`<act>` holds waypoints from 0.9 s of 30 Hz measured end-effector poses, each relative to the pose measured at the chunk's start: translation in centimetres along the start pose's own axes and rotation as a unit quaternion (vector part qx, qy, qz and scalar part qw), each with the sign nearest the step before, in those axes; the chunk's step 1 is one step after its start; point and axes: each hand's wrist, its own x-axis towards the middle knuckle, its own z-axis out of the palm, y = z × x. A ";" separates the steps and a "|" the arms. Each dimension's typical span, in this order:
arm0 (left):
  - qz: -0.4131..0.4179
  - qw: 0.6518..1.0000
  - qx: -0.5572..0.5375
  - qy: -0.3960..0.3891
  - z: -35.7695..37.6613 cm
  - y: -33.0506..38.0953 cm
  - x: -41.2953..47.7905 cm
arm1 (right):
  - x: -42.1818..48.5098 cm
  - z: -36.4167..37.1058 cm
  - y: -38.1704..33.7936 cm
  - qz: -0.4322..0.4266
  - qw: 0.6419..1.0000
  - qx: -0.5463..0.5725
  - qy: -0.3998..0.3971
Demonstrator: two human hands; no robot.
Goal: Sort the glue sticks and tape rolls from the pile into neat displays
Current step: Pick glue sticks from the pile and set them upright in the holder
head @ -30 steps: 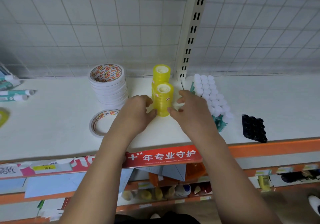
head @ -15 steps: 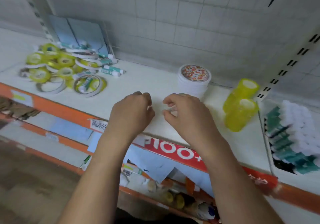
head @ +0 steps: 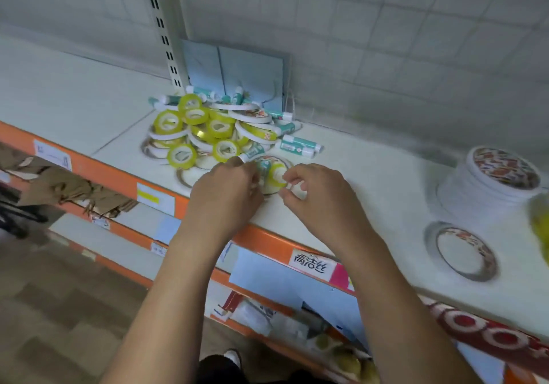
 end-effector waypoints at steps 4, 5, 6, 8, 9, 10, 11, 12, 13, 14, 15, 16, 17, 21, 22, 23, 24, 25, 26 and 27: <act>0.040 0.999 -0.006 -0.001 -0.2 -3.3 2.3 | 2.1 2.3 -2.0 0.034 0.999 -0.018 0.007; 0.051 0.999 -0.014 -0.003 -0.2 -3.8 2.8 | 2.5 2.7 -2.3 0.044 0.999 -0.021 0.008; 0.063 0.998 -0.023 -0.006 -0.3 -4.3 3.2 | 2.7 3.1 -2.6 0.054 0.998 -0.022 0.010; 0.090 0.995 -0.039 -0.010 -0.3 -4.8 4.1 | 3.1 3.6 -2.8 0.069 0.997 -0.021 0.013; 0.103 0.994 -0.046 -0.011 -0.3 -4.9 4.5 | 3.3 3.8 -2.8 0.074 0.997 -0.022 0.014; 0.115 0.992 -0.053 -0.010 -0.2 -5.0 4.9 | 3.6 3.8 -2.8 0.079 0.996 -0.024 0.016; 0.125 0.990 -0.061 -0.008 -0.1 -4.9 5.4 | 3.9 3.9 -2.6 0.084 0.996 -0.026 0.020; 0.134 0.989 -0.067 -0.008 0.1 -4.9 5.8 | 4.4 3.9 -2.3 0.091 0.995 -0.029 0.028; 0.142 0.987 -0.072 -0.009 0.2 -4.8 6.2 | 4.9 3.9 -2.0 0.097 0.994 -0.033 0.040; 0.150 0.986 -0.074 -0.012 0.3 -4.6 6.6 | 5.4 3.8 -1.7 0.104 0.992 -0.039 0.051; 0.159 0.984 -0.075 -0.016 0.4 -4.6 6.9 | 6.0 3.8 -1.3 0.111 0.991 -0.046 0.062; 0.168 0.983 -0.076 -0.020 0.4 -4.5 7.3 | 6.7 3.8 -1.0 0.118 0.989 -0.054 0.069; 0.176 0.981 -0.078 -0.023 0.5 -4.5 7.7 | 7.4 3.8 -0.6 0.122 0.988 -0.063 0.075; 0.200 0.974 -0.096 -0.036 0.5 -4.0 8.8 | 10.0 3.6 0.5 0.143 0.982 -0.111 0.061; 0.204 0.973 -0.098 -0.037 0.6 -3.8 9.0 | 10.6 3.5 0.7 0.148 0.980 -0.123 0.049; 0.208 0.972 -0.098 -0.037 0.7 -3.5 9.2 | 11.0 3.4 0.9 0.153 0.979 -0.133 0.033; 0.213 0.971 -0.099 -0.032 0.8 -3.3 9.4 | 11.3 3.4 1.0 0.158 0.977 -0.140 0.017; 0.220 0.970 -0.098 -0.024 0.9 -3.0 9.6 | 11.4 3.3 1.2 0.162 0.977 -0.139 0.003; 0.229 0.969 -0.094 -0.015 1.0 -2.7 9.9 | 11.4 3.2 1.4 0.165 0.977 -0.133 -0.003; 0.237 0.967 -0.088 -0.009 1.1 -2.4 10.3 | 11.4 3.0 1.7 0.169 0.977 -0.127 -0.002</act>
